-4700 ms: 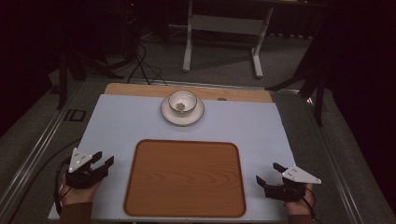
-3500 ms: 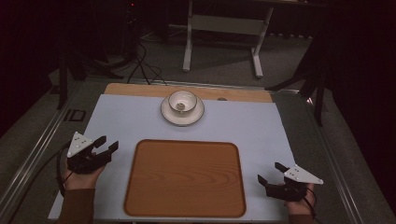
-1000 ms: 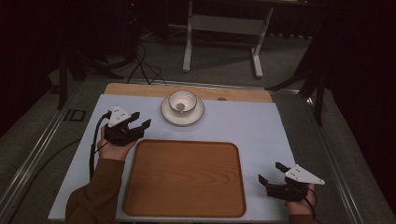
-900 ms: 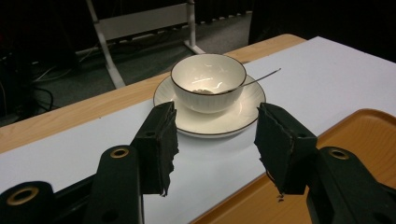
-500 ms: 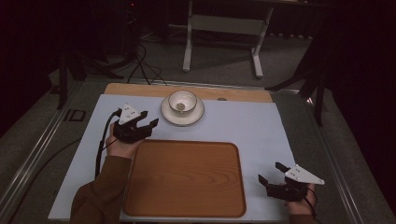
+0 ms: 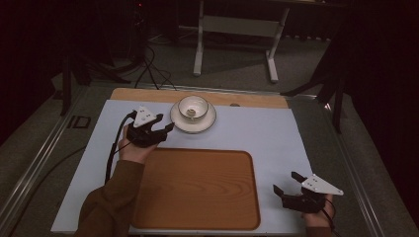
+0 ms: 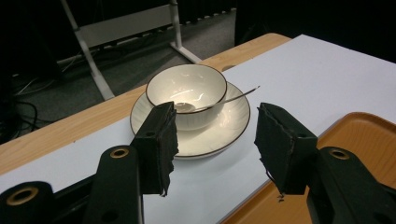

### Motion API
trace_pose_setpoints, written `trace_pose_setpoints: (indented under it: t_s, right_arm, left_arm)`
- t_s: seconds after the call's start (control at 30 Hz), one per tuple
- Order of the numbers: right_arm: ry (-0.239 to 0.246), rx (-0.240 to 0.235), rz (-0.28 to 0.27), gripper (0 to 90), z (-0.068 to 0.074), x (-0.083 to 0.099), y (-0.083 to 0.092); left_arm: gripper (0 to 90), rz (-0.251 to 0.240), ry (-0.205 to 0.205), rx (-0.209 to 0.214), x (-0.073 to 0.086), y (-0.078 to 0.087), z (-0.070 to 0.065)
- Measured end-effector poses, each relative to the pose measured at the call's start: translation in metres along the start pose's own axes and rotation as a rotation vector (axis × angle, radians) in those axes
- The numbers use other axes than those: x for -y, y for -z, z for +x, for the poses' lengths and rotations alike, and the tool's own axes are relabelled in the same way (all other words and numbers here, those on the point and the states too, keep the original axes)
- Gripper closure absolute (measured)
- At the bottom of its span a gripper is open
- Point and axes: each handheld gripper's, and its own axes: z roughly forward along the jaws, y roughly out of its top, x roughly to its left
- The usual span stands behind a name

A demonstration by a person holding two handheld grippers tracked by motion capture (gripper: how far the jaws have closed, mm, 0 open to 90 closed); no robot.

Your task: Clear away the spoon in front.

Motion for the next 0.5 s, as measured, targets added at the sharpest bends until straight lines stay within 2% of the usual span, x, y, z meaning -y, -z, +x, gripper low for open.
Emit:
trace_pose_setpoints:
  t_s: [0.5]
  right_arm:
    - [0.001, -0.001, 0.000, 14.0, 0.000, 0.000, 0.000]
  left_arm:
    - [47.4, 0.016, -0.015, 0.013, -0.011, -0.015, -0.002]
